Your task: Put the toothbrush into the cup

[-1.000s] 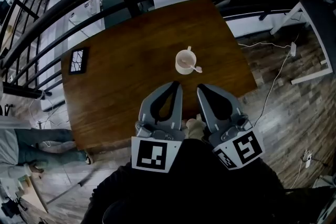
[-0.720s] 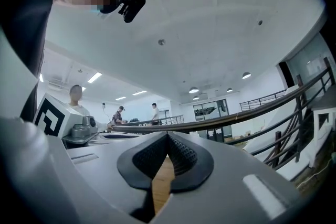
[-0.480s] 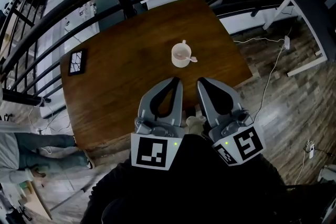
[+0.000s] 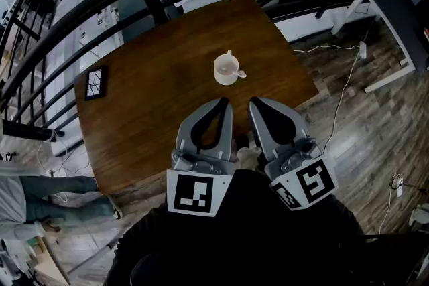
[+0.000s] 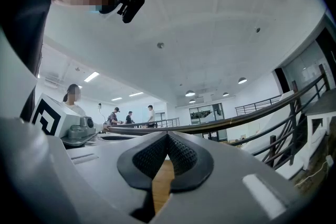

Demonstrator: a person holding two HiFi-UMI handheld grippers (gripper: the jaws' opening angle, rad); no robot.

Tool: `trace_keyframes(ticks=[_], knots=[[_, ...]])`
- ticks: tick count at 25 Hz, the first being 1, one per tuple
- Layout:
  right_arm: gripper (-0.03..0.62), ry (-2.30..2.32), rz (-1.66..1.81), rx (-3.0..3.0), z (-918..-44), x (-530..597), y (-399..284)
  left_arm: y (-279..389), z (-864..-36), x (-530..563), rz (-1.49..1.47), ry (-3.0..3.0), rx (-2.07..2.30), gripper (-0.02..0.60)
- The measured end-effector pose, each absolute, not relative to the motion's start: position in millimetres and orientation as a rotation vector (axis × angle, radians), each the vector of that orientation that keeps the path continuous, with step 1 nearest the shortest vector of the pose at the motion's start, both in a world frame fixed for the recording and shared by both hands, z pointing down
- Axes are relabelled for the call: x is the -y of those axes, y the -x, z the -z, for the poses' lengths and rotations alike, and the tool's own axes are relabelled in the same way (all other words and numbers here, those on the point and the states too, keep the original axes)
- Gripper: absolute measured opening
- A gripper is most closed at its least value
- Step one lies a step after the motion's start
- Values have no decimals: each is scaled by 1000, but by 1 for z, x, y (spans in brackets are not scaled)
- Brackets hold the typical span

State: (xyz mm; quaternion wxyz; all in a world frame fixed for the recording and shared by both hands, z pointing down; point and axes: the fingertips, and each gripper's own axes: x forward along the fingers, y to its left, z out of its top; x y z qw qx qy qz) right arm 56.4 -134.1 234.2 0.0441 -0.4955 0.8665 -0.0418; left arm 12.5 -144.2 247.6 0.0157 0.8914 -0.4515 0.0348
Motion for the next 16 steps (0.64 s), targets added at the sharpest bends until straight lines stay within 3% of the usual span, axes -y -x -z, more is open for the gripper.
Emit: trace_keyframes(ticks=[16], knots=[[0,1538,117,-2608,-228,140,-68,-27,-246,150,-116,-2806,1356,9]])
